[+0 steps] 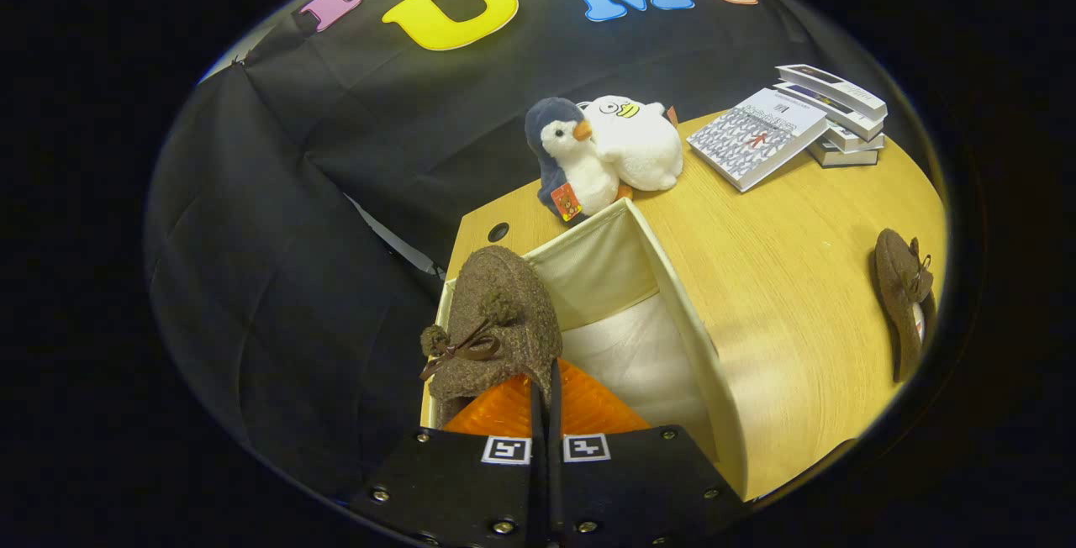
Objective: Open the storage box then place both shoes into the box .Put the left shoe in first, then the right shoe, with the right side of both shoes facing outward in a uniform manner.
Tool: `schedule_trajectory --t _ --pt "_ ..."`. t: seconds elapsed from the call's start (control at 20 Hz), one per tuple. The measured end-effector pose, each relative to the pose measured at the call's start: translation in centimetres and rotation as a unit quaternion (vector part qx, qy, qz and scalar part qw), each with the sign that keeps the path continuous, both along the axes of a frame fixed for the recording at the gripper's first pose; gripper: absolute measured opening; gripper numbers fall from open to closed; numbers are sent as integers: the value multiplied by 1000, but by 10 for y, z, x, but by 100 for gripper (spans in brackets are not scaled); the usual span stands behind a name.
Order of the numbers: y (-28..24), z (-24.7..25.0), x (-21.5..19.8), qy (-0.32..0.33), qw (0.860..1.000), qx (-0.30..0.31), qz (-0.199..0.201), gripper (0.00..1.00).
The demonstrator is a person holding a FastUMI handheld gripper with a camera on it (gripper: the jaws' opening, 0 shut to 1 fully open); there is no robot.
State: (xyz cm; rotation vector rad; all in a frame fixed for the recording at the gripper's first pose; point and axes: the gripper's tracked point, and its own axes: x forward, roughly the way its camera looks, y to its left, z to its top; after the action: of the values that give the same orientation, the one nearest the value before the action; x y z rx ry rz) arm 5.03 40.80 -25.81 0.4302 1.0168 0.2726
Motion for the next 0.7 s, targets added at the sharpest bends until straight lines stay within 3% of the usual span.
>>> schedule_trajectory --t 0.4,0.5,0.6,0.7 --pt "18 -23 -14 25 999 -6 26 1" --pt "26 -18 -17 23 999 10 41 11" --pt "25 -18 -23 18 997 -5 72 54" --pt "24 -12 -22 -3 996 -13 85 86"
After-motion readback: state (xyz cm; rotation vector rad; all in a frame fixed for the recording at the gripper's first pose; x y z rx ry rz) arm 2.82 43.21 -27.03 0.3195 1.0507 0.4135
